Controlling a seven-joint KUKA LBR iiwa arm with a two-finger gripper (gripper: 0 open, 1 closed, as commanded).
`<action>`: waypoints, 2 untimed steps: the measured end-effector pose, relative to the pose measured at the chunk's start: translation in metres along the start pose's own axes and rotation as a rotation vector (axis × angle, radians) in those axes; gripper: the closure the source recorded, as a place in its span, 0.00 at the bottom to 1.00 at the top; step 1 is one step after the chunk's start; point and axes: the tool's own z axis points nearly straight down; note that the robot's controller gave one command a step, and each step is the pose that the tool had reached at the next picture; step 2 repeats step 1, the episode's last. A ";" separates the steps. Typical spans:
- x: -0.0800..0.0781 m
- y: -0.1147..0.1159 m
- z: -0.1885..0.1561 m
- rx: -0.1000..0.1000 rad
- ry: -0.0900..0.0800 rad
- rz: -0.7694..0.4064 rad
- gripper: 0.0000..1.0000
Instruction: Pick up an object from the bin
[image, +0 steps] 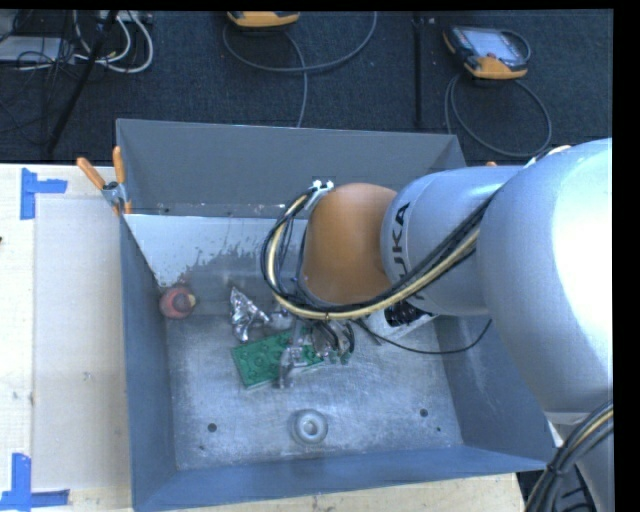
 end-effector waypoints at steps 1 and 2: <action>-0.005 -0.011 -0.147 0.003 0.000 0.023 1.00; -0.005 -0.011 -0.147 0.003 0.000 0.023 1.00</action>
Offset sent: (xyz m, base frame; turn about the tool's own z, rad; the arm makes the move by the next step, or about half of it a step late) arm 0.0025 -0.0131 0.1423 0.0247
